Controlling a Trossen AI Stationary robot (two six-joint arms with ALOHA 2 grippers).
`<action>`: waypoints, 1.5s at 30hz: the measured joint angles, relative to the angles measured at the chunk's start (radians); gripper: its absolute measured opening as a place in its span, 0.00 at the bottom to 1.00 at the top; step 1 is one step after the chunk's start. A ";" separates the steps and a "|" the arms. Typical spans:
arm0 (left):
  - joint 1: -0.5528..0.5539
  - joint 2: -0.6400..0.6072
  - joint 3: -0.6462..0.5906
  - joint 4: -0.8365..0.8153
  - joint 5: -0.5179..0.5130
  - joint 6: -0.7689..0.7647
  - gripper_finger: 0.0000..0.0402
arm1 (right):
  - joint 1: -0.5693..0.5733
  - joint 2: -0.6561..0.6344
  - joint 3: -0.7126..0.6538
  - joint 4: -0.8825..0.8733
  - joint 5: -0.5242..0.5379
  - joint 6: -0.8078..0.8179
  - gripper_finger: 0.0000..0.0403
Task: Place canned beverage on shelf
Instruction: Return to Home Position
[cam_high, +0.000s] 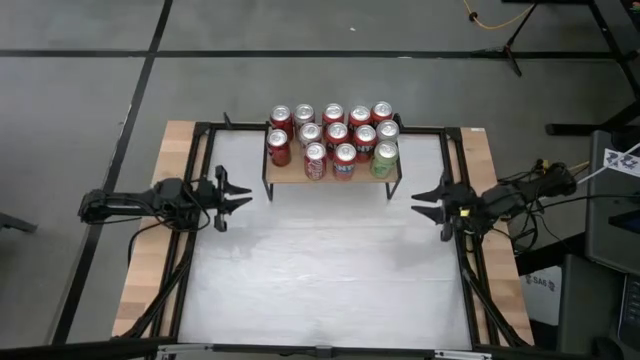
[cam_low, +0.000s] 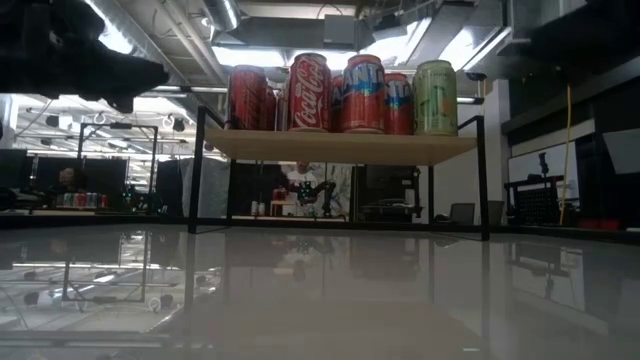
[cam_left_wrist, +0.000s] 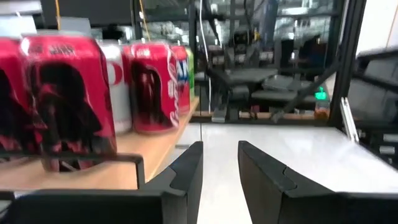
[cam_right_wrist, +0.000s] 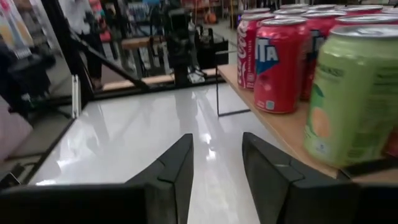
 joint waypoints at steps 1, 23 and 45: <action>0.000 0.000 -0.012 0.031 -0.002 0.000 0.23 | 0.000 -0.040 -0.020 0.000 0.000 0.000 0.31; 0.000 0.003 -0.015 -0.011 -0.027 -0.007 0.23 | 0.000 -0.243 -0.220 0.169 0.022 -0.089 0.31; 0.000 0.003 -0.015 -0.027 -0.031 -0.010 0.23 | -0.113 -0.241 -0.368 0.494 0.010 -0.390 0.31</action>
